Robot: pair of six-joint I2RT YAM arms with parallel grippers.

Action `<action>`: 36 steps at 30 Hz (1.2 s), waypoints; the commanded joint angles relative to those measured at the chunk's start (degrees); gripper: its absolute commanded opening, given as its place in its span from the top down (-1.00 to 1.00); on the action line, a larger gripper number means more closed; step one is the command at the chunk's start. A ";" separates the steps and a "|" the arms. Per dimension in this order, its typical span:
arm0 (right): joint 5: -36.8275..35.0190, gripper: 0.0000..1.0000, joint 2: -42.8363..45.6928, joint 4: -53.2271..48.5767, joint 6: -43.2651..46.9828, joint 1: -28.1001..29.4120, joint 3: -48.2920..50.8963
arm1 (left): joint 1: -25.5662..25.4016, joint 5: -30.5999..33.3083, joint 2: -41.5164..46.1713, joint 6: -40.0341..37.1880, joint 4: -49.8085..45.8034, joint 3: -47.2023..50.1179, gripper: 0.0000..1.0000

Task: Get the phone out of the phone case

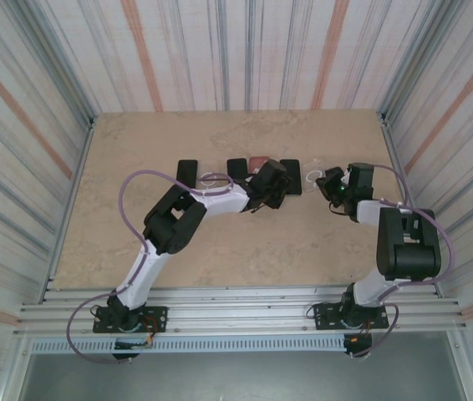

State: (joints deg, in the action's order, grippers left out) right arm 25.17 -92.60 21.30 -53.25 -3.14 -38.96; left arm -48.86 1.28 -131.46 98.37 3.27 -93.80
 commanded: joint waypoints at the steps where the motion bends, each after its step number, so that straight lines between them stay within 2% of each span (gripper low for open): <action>1: 2.27 0.98 -2.87 1.89 2.33 -0.57 -2.55 | 0.25 0.06 3.88 0.17 -0.65 1.67 -0.35; 15: 5.07 0.83 -10.24 -2.80 6.30 -1.91 -7.36 | 1.93 -1.65 7.77 -2.79 1.66 1.65 -0.37; 23: 4.98 0.56 -10.52 -4.17 7.17 -2.82 -7.55 | 2.54 -2.97 8.41 -3.35 2.53 0.95 -0.37; 29: 4.51 0.17 -8.29 -9.87 10.07 -3.21 -7.84 | 3.07 -3.81 8.28 -4.37 2.62 -0.37 -0.37; 36: 3.44 -0.09 -3.85 -18.97 15.24 -4.81 -8.37 | 3.58 -4.95 8.67 -5.49 2.73 -0.09 -0.38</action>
State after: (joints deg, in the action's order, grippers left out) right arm 29.61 -99.72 8.86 -42.39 -7.16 -45.67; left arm -45.78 -3.03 -126.30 95.13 5.87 -92.55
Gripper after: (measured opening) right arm 0.530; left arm 0.689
